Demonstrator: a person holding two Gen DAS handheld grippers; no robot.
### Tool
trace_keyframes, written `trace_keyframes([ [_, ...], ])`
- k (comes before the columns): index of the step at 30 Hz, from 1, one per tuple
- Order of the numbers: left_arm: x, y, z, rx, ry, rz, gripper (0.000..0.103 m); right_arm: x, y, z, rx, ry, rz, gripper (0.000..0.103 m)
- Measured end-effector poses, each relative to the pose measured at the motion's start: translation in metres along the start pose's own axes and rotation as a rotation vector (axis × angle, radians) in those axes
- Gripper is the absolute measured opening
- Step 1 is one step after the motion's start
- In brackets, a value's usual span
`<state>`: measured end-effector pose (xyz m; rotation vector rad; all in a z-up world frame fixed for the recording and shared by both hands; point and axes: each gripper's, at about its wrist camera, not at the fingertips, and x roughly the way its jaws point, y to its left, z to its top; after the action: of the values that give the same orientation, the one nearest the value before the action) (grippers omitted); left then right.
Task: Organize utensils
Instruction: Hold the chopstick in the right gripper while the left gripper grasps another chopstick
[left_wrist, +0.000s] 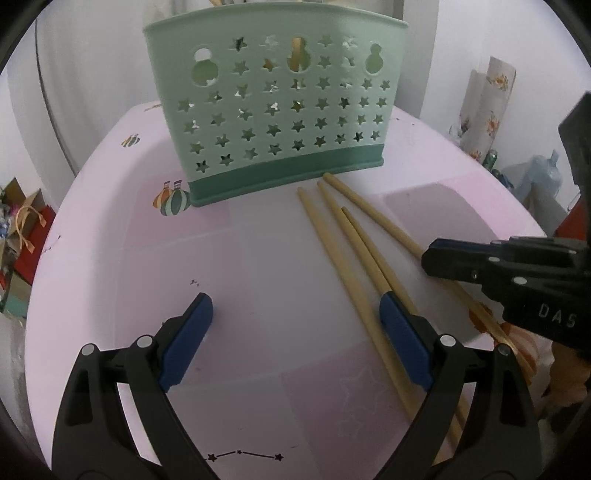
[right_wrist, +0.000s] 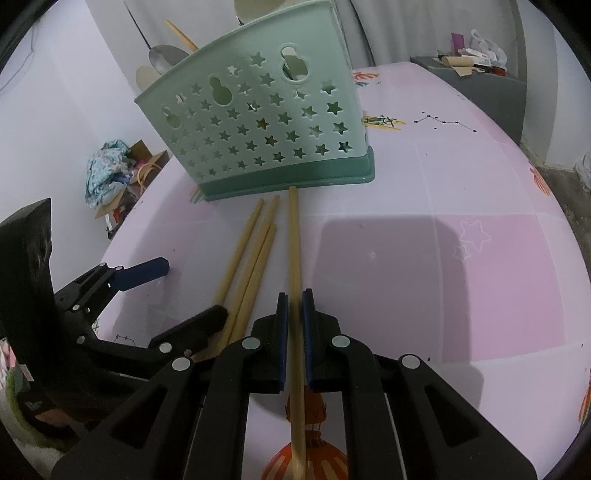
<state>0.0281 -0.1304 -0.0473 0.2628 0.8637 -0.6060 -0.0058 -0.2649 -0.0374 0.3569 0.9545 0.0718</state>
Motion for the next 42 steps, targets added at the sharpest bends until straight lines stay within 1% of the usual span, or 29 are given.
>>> trace_keyframes([
  [3,-0.003,0.011,-0.001,-0.073,-0.016,-0.019,0.088,-0.001,0.000,0.000,-0.002,0.006,0.001,0.008],
  [4,-0.003,0.014,-0.001,-0.079,-0.016,-0.015,0.088,-0.001,0.000,0.000,-0.003,0.006,0.002,0.008],
  [6,-0.001,0.014,0.000,-0.061,-0.010,-0.002,0.088,-0.001,0.000,0.001,0.002,0.009,0.003,0.008],
  [8,0.000,0.015,0.001,-0.054,-0.003,-0.010,0.088,0.000,0.000,0.001,0.005,0.009,0.001,0.008],
  [15,-0.002,0.018,0.000,-0.058,-0.007,-0.003,0.088,0.000,0.002,0.001,-0.008,0.009,-0.006,0.008],
  [20,-0.001,0.017,0.004,-0.063,0.021,-0.001,0.089,0.001,0.002,0.003,-0.002,0.008,-0.008,0.008],
  [25,-0.002,0.016,0.004,-0.073,0.025,0.001,0.089,0.000,0.002,0.002,-0.008,0.007,-0.007,0.008],
  [28,-0.005,0.015,0.004,-0.086,0.025,-0.034,0.089,0.001,0.002,0.002,-0.006,0.005,-0.001,0.008],
  [30,-0.006,0.010,0.004,-0.064,0.024,-0.040,0.089,0.001,0.001,0.002,-0.003,0.004,0.000,0.008],
  [32,-0.005,0.004,0.002,-0.013,0.028,-0.016,0.089,0.001,0.001,0.002,-0.004,0.000,-0.001,0.008],
  [35,-0.003,0.002,-0.003,0.025,0.025,0.031,0.089,0.001,0.002,0.002,-0.011,-0.002,-0.002,0.008],
  [37,-0.004,0.008,-0.004,0.008,0.040,0.033,0.089,0.001,0.002,0.002,-0.011,0.000,-0.001,0.008],
  [42,-0.011,0.033,-0.011,-0.017,0.048,0.050,0.089,0.001,0.003,0.002,-0.019,0.001,-0.001,0.008],
])
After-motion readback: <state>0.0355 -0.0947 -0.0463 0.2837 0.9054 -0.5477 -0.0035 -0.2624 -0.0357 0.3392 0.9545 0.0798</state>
